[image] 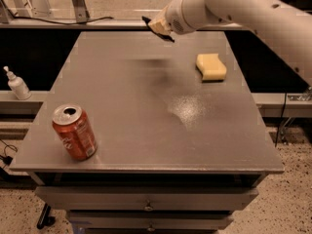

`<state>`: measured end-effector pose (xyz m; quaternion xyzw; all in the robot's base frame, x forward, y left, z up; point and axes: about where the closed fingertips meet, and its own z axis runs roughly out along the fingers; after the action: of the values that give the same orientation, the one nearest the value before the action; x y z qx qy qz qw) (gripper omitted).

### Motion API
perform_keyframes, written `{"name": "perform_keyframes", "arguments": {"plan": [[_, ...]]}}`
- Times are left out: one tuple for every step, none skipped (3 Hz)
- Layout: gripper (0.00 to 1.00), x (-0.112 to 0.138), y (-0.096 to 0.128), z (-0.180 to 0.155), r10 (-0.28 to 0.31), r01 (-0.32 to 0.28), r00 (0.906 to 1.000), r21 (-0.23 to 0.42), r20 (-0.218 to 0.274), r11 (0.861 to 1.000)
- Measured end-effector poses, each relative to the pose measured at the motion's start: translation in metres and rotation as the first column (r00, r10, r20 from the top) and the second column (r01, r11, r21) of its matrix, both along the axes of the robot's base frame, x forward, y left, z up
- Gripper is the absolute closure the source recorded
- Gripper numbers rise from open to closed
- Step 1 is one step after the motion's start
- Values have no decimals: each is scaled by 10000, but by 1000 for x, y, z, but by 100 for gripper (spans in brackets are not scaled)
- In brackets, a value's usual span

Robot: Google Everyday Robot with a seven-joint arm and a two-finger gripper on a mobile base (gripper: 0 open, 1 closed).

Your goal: Move rxbar blueberry near coke can

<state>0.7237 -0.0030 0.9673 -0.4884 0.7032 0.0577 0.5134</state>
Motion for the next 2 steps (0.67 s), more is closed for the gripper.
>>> {"name": "perform_keyframes", "arguments": {"plan": [[100, -22, -15, 28, 174, -179, 9990, 121, 406, 9998], [100, -22, -15, 28, 175, -180, 9990, 121, 406, 9998]]}}
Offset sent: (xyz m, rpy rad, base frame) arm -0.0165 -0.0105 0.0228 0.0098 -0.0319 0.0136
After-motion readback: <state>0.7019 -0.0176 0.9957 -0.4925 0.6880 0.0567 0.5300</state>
